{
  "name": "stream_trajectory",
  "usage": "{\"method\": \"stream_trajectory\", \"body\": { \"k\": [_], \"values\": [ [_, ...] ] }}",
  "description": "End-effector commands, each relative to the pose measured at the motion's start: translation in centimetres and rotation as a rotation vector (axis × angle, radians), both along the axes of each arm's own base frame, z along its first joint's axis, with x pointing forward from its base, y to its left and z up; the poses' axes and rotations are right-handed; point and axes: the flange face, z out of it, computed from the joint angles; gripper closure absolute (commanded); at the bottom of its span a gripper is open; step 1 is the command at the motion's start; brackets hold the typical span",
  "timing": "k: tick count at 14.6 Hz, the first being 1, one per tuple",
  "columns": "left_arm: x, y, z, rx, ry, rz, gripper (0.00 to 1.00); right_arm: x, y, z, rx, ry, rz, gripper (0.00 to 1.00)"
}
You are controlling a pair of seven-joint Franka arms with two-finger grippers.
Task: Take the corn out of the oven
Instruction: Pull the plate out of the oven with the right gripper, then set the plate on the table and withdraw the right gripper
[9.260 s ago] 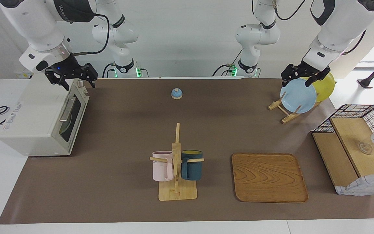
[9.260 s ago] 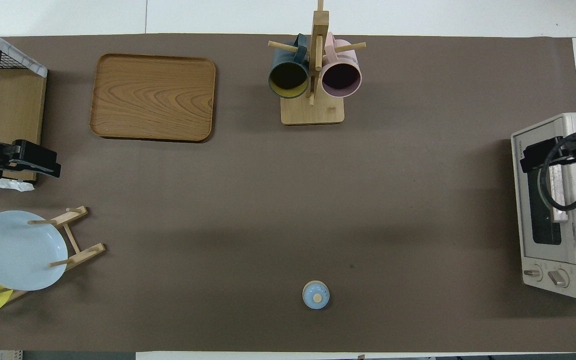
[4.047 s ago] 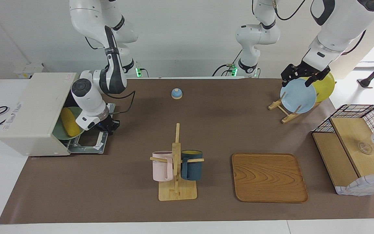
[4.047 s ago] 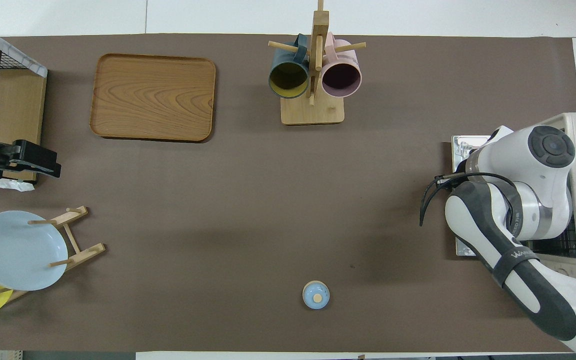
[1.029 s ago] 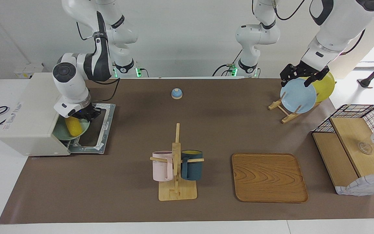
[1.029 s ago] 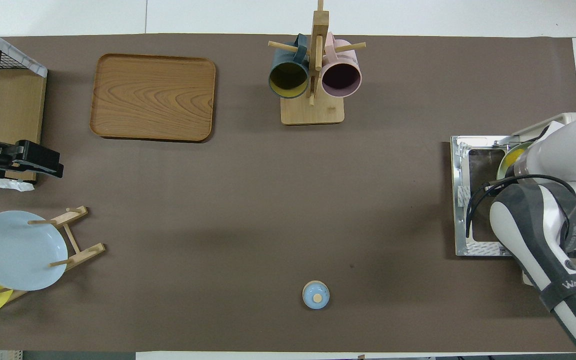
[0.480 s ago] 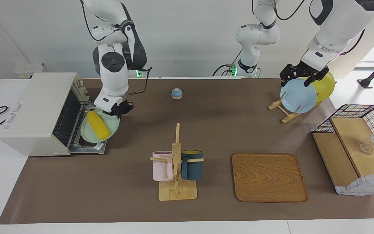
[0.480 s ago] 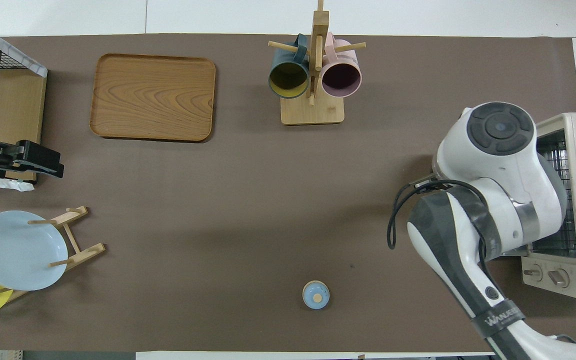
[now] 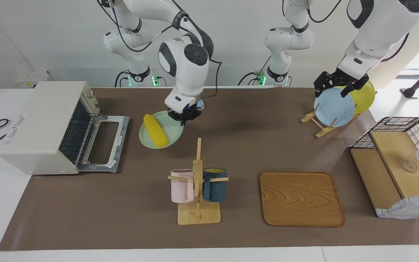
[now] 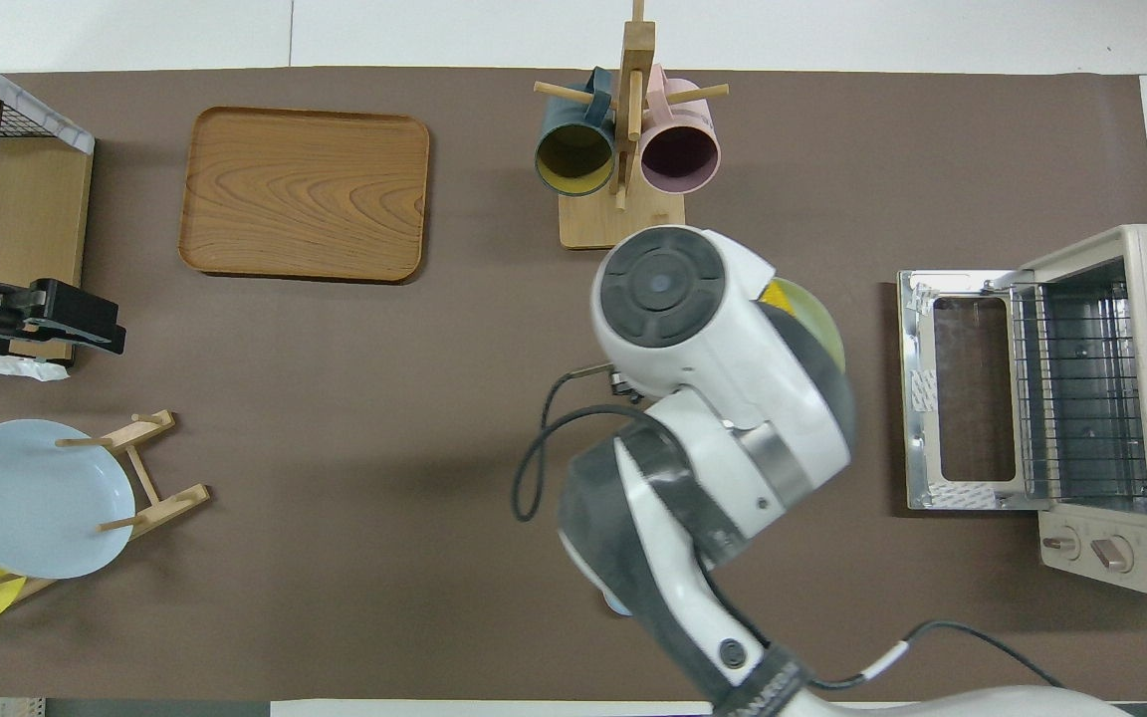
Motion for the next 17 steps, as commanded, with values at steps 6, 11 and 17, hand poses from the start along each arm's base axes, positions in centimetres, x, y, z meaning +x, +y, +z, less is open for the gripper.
{"method": "stream_trajectory", "body": {
  "k": [6, 11, 17],
  "values": [
    [-0.5, 0.6, 0.0, 0.011, -0.019, 0.005, 0.00, 0.4, 9.2, -8.1, 0.071, -0.054, -0.055, 1.00],
    [-0.3, 0.5, 0.0, 0.009, -0.039, 0.010, 0.00, 0.0, 9.7, -9.5, 0.183, -0.051, -0.165, 1.00],
    [-0.1, 0.5, 0.1, 0.006, -0.060, -0.002, 0.00, 0.7, 9.6, -8.9, 0.246, -0.069, -0.204, 0.72]
  ]
}}
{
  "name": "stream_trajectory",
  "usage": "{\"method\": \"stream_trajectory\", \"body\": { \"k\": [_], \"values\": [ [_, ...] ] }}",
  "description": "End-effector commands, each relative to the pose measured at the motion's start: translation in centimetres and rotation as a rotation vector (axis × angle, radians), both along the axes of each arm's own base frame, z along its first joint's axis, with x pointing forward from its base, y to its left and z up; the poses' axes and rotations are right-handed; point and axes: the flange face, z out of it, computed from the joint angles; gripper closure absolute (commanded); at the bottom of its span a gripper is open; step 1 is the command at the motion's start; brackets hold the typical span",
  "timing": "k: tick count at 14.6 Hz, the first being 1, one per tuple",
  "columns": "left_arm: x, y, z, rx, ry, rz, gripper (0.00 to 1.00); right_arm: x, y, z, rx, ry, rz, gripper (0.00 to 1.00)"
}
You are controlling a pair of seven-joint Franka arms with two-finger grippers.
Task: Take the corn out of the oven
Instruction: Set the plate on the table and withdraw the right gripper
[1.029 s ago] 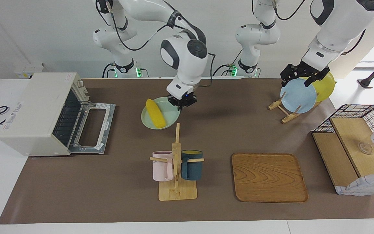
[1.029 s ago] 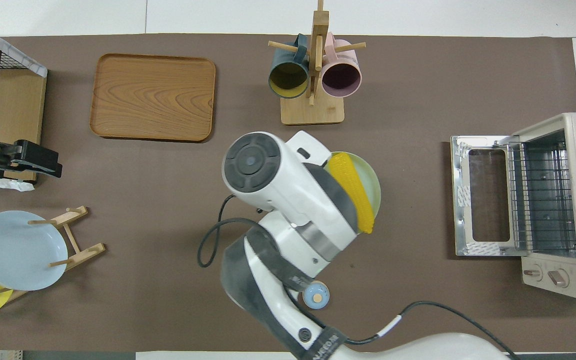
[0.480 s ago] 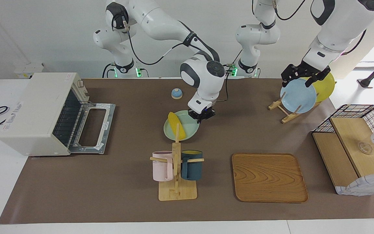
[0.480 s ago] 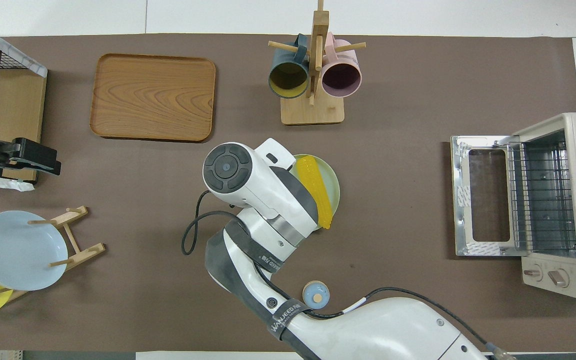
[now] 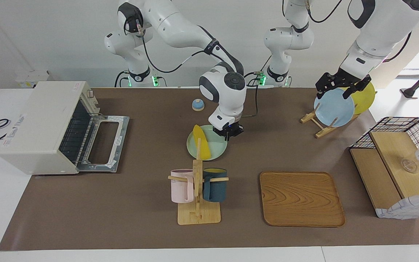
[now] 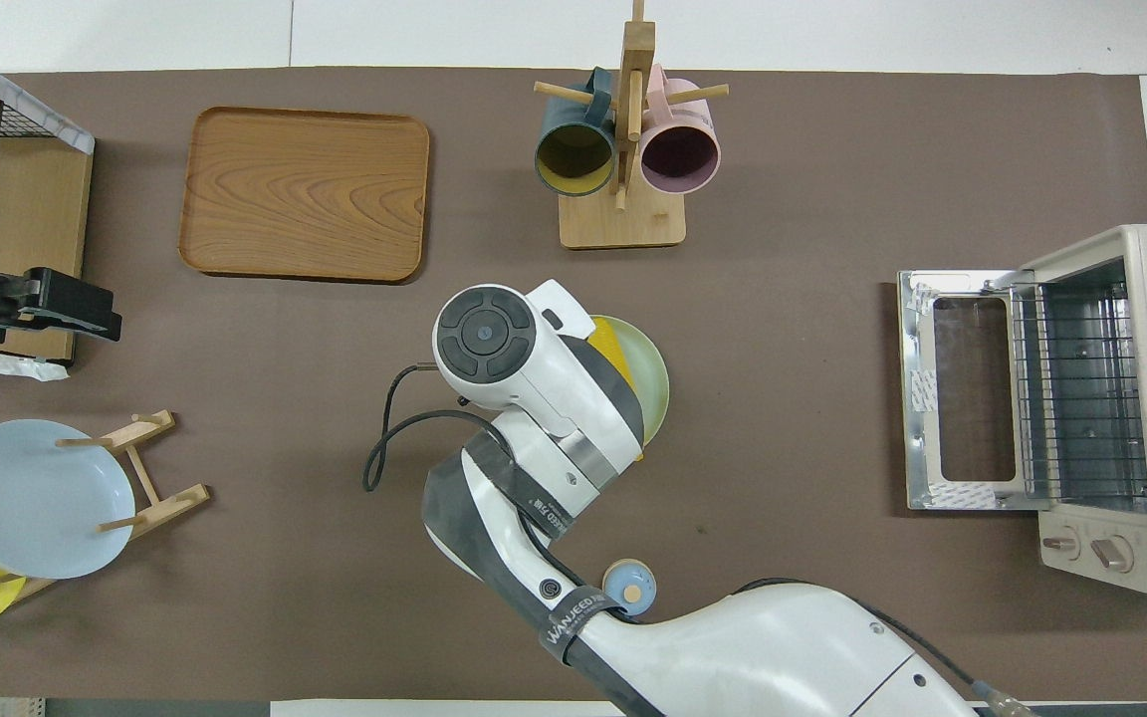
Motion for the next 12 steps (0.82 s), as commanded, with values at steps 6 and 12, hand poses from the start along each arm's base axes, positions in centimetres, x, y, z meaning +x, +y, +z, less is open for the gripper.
{"method": "stream_trajectory", "body": {
  "k": [6, 12],
  "values": [
    [-1.1, -0.2, -1.4, 0.006, -0.055, -0.002, 0.00, 2.9, -6.3, 8.2, -0.037, -0.043, -0.041, 1.00],
    [-2.6, -5.1, -5.4, -0.006, -0.024, 0.051, 0.00, 3.2, -23.2, 7.3, -0.125, 0.108, -0.033, 1.00]
  ]
}}
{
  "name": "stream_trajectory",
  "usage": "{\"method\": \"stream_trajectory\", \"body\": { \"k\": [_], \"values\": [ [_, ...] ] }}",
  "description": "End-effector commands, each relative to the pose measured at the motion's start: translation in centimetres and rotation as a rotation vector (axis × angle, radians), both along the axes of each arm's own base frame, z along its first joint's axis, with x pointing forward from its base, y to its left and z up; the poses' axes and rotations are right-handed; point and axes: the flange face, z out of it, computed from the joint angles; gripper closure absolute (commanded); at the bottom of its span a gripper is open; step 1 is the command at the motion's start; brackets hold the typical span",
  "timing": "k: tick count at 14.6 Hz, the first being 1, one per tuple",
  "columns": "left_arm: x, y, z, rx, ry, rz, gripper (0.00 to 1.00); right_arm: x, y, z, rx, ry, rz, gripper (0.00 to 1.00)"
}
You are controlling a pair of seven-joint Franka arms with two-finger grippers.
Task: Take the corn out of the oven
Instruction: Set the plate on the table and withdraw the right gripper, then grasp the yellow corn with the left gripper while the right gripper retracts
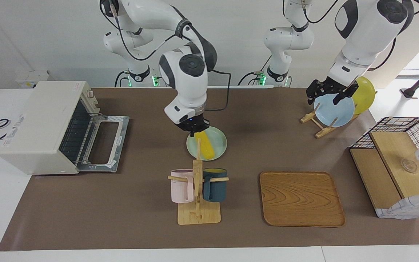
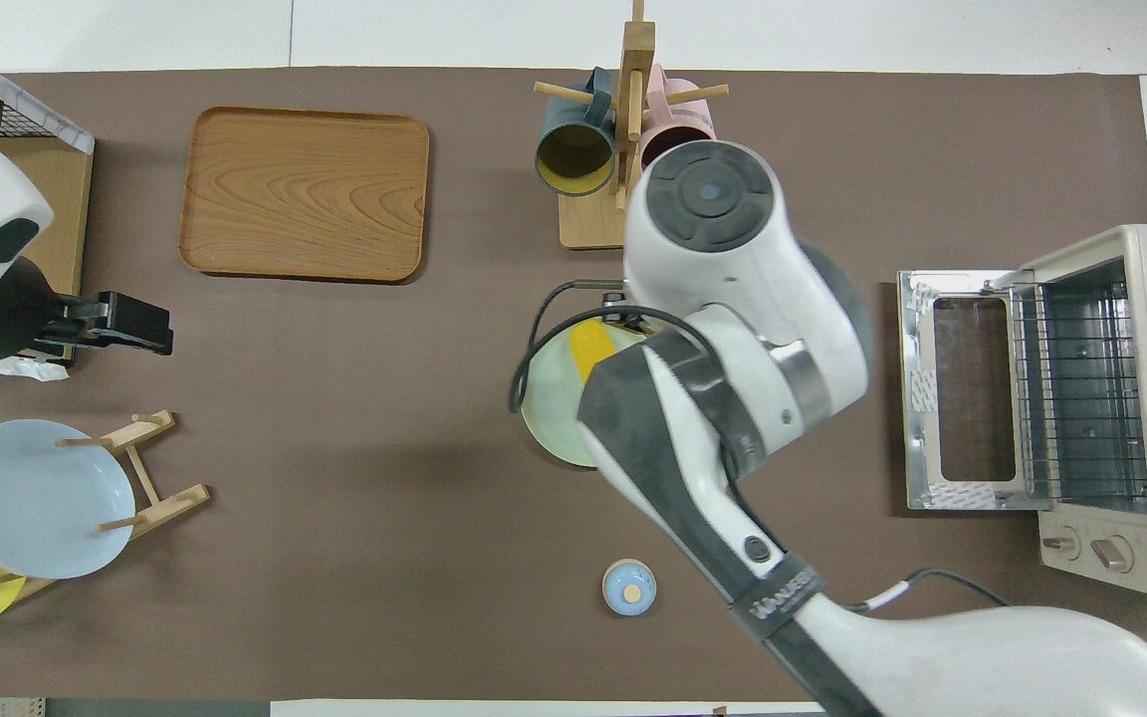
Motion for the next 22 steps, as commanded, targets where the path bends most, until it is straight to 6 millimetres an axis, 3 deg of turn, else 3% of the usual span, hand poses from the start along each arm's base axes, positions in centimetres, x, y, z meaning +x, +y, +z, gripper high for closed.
{"method": "stream_trajectory", "body": {
  "k": [1, 2, 4, 6, 9, 13, 15, 19, 22],
  "values": [
    [-1.8, -4.1, -2.7, -0.005, -0.019, 0.052, 0.00, -1.9, -8.0, -4.0, -0.048, 0.057, -0.007, 1.00],
    [-2.3, -5.6, -3.6, -0.010, -0.040, 0.075, 0.00, -2.6, -10.8, -5.9, -0.061, 0.068, 0.002, 1.00],
    [-3.6, -10.3, -5.9, -0.029, -0.047, 0.105, 0.00, -4.6, -15.0, -9.6, -0.074, 0.042, 0.043, 1.00],
    [-4.3, -15.4, -7.7, -0.052, -0.071, 0.098, 0.00, -4.9, -18.6, -11.0, -0.097, 0.034, 0.081, 1.00],
    [-5.4, -23.0, -11.6, -0.082, -0.095, 0.125, 0.00, -4.6, -22.1, -12.6, -0.116, 0.060, 0.079, 1.00],
    [-7.2, -31.1, -16.9, -0.168, -0.102, 0.141, 0.00, -5.5, -23.4, -14.1, -0.102, 0.036, 0.067, 1.00],
    [-7.3, -33.9, -19.4, -0.179, -0.106, 0.169, 0.00, -5.7, -24.2, -14.7, -0.094, 0.027, 0.097, 1.00],
    [-4.4, -37.5, -22.3, -0.185, -0.106, 0.220, 0.00, -5.4, -25.0, -14.4, -0.154, 0.036, 0.164, 1.00],
    [-5.1, -38.6, -24.4, -0.167, -0.095, 0.208, 0.00, -3.8, -25.2, -11.8, -0.215, 0.092, 0.183, 1.00]
  ]
}}
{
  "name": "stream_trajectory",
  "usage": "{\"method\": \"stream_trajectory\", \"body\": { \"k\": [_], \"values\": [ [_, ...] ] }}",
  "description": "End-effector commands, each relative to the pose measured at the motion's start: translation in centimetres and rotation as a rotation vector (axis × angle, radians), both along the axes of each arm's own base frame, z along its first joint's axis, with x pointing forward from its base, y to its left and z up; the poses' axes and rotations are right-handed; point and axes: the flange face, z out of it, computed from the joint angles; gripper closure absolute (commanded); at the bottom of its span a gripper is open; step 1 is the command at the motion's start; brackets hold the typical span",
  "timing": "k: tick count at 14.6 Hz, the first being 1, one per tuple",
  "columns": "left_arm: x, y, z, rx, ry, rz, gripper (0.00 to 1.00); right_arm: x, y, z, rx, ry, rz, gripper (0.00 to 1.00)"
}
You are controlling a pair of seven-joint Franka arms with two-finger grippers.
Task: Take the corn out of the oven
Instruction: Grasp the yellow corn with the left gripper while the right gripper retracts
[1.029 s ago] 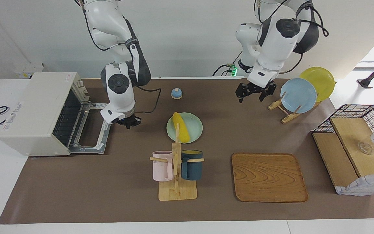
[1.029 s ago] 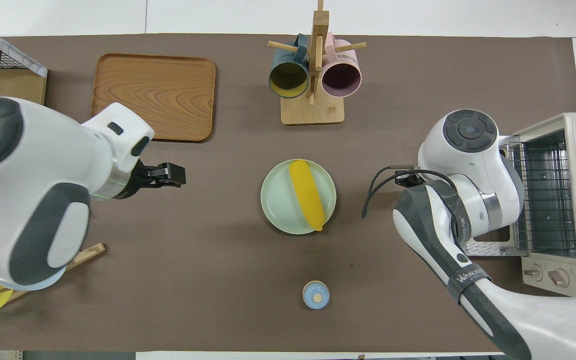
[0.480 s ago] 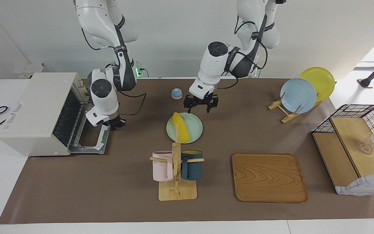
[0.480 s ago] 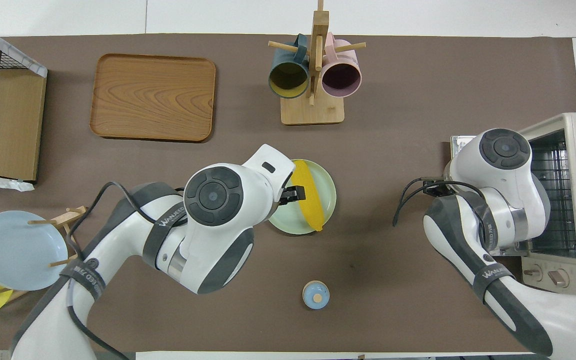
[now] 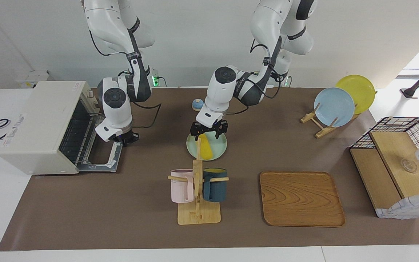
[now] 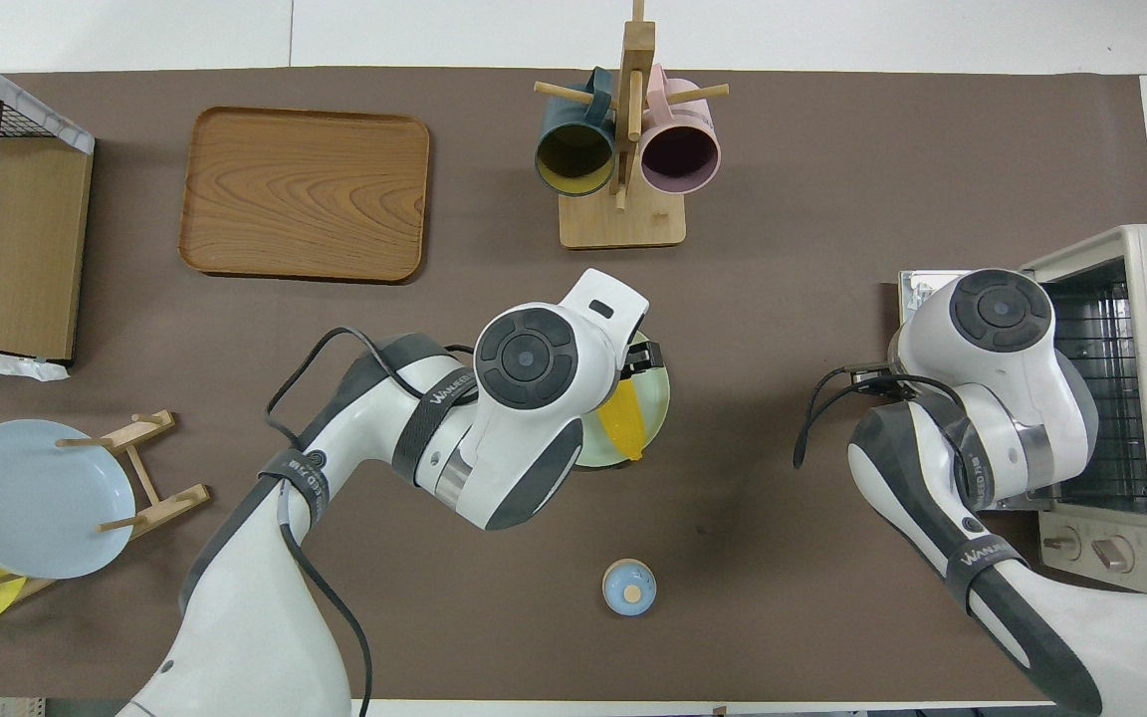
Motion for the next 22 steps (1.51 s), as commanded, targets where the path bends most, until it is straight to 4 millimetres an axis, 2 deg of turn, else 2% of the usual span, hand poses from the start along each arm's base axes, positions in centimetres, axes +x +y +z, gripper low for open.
{"method": "stream_trajectory", "body": {
  "k": [1, 4, 6, 7, 8, 9, 11, 13, 14, 15, 16, 18, 20, 22],
  "values": [
    [-0.1, -0.8, -1.8, 0.011, 0.010, 0.014, 0.00, 1.4, -1.9, 3.9, -0.082, 0.061, 0.051, 1.00],
    [-0.3, -0.5, -3.1, 0.027, 0.030, 0.033, 0.00, 1.5, -3.9, 9.0, -0.077, 0.096, 0.133, 1.00],
    [-2.1, -1.4, -4.4, 0.000, 0.002, 0.065, 0.00, 0.6, -7.2, 11.4, -0.068, 0.113, 0.150, 1.00],
    [-2.0, -1.3, -4.4, -0.011, -0.009, 0.068, 0.00, 0.2, -8.4, 12.3, -0.059, 0.117, 0.159, 1.00],
    [-1.8, -1.1, -4.4, -0.012, -0.011, 0.073, 0.00, -0.4, -10.5, 13.6, -0.041, 0.122, 0.167, 1.00],
    [-1.7, -1.0, -4.4, -0.011, -0.009, 0.075, 0.10, -0.9, -11.5, 13.9, -0.012, 0.137, 0.173, 1.00],
    [-1.3, -0.8, -4.3, -0.013, -0.012, 0.078, 0.47, -1.3, -13.0, 14.4, 0.012, 0.136, 0.158, 1.00],
    [-1.0, -0.6, -4.1, -0.013, -0.014, 0.079, 0.73, -1.6, -13.2, 14.9, 0.013, 0.141, 0.154, 1.00],
    [-0.8, -0.5, -4.0, -0.011, -0.014, 0.080, 0.90, -1.4, -13.2, 15.7, 0.019, 0.127, 0.150, 1.00],
    [-0.8, -0.6, -3.9, -0.012, -0.015, 0.080, 1.00, -1.2, -13.0, 16.5, 0.033, 0.122, 0.141, 1.00],
    [-0.8, -0.5, -3.9, -0.007, -0.010, 0.081, 1.00, -0.9, -12.6, 17.5, 0.054, 0.115, 0.133, 1.00],
    [0.5, 0.6, -2.9, 0.003, -0.015, 0.100, 1.00, -0.6, -11.6, 20.3, 0.077, 0.120, 0.124, 1.00],
    [2.5, 3.0, 1.0, 0.006, -0.015, 0.117, 1.00, -0.4, -10.8, 23.8, 0.094, 0.114, 0.120, 1.00],
    [5.0, 7.7, 4.8, 0.013, -0.021, 0.088, 1.00, -0.6, -9.9, 26.6, 0.166, 0.091, 0.105, 1.00]
  ]
}}
